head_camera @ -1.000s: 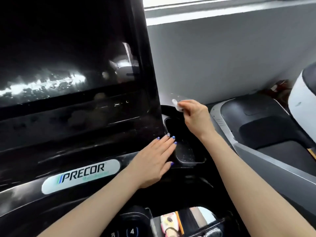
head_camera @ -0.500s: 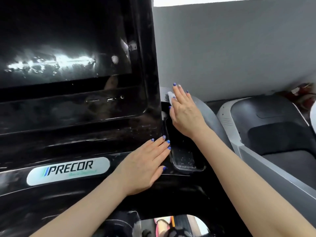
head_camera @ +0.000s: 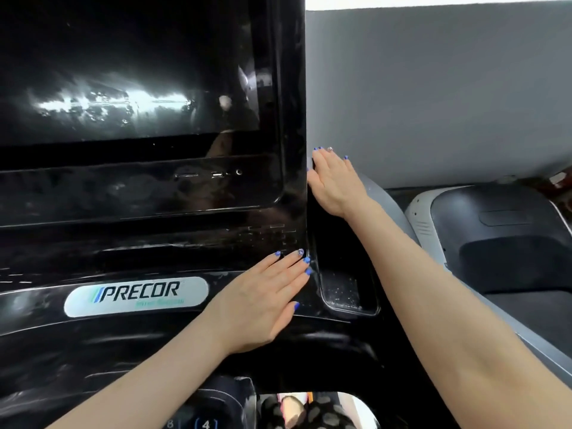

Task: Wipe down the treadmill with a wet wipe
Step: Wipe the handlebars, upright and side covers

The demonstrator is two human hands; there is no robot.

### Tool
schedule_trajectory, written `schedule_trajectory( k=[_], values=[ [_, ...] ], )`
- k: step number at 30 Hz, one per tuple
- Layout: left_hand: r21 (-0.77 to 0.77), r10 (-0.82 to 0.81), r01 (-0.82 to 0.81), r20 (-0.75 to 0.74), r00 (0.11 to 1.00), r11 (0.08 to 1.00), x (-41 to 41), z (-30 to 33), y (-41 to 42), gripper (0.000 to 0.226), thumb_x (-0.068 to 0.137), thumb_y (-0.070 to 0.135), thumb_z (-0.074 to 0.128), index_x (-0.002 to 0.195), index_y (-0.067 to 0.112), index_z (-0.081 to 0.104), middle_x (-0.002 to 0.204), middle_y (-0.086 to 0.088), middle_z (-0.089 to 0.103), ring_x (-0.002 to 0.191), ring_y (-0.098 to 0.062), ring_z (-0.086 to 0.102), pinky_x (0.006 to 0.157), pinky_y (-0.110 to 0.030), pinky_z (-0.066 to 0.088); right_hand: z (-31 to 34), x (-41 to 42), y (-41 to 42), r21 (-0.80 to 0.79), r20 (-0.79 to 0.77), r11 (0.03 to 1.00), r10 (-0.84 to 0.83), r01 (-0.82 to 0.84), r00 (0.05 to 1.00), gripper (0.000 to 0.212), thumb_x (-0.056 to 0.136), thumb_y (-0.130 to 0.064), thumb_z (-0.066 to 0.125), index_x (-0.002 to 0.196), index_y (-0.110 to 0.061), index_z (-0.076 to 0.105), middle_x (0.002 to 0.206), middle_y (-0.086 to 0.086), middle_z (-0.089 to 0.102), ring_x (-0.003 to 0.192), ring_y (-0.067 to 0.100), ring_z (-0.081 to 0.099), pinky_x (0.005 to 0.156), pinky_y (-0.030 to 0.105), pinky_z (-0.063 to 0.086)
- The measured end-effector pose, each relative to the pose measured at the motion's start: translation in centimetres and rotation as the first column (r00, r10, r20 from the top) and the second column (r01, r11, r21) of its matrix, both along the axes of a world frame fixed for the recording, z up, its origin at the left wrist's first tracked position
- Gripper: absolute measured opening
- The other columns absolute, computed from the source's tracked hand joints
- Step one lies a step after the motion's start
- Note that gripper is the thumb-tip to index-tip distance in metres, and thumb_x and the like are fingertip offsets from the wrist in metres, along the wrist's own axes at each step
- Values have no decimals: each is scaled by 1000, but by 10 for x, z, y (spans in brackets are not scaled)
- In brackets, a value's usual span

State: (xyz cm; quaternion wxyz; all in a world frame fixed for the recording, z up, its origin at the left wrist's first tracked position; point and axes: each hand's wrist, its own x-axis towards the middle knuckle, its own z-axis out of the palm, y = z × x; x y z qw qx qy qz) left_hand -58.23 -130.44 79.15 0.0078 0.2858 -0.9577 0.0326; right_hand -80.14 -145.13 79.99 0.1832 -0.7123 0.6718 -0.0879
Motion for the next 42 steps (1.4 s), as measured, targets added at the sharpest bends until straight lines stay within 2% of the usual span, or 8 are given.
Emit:
schedule_trajectory(
  k=[11,14,18,21,23,25,31,42],
  values=[
    [0,10,-10,13,1000,1000,1,3,2,55,102,37,34,146,10,52,156,-8,44,150,-23,32,123,-40,22,-16,-5,76,-83,72,993,-80,86,994,58,109,-25,30,160,-4,14,169,11,7,156,23,3,126,40,2],
    [0,9,-9,10,1000,1000,1,1,2,55,102,37,33,146,10,51,156,-8,44,150,-23,32,124,-40,22,-24,-12,83,-241,56,968,-56,68,997,55,106,-27,26,150,4,39,157,20,38,147,33,33,122,45,26],
    [1,4,-4,2,1000,1000,1,0,2,55,102,36,34,147,9,51,157,-9,43,150,-24,31,124,-41,22,-30,-16,68,-359,35,913,-197,196,980,39,98,-21,38,118,0,63,121,18,61,103,40,58,87,48,47],
    [16,0,0,-13,1000,1000,1,-2,2,54,102,36,35,147,9,50,157,-9,42,151,-24,31,124,-42,22,-32,-14,61,-340,-96,925,-216,172,972,41,99,-27,33,128,-6,53,134,15,52,122,37,51,101,47,32],
    [13,0,1,-22,1000,1000,0,-3,2,54,102,35,36,146,8,51,156,-10,44,150,-25,32,123,-42,23,-34,-12,60,-219,-222,963,-208,159,953,59,103,-37,16,153,-9,31,161,10,30,149,26,26,122,49,4],
    [10,-1,1,-43,999,1000,0,-2,1,54,101,34,37,144,7,54,154,-11,46,149,-26,35,121,-43,24,-32,-12,53,-126,-234,974,-211,186,949,63,106,-43,11,161,-13,12,169,2,8,156,17,5,120,51,-16],
    [23,9,-9,-37,999,1000,0,-2,2,54,100,34,37,145,7,53,155,-10,45,149,-25,33,120,-43,22,-28,-43,1,25,-205,949,-304,315,930,56,109,-35,15,153,-6,32,165,7,24,154,19,15,122,60,0],
    [22,9,-9,-34,999,1000,-1,0,3,55,101,35,33,145,7,53,154,-11,46,149,-25,34,121,-42,21,-34,-16,96,-82,-294,948,-318,308,901,70,102,-49,9,161,-11,3,170,6,-3,156,19,-4,123,50,-10]
  ],
)
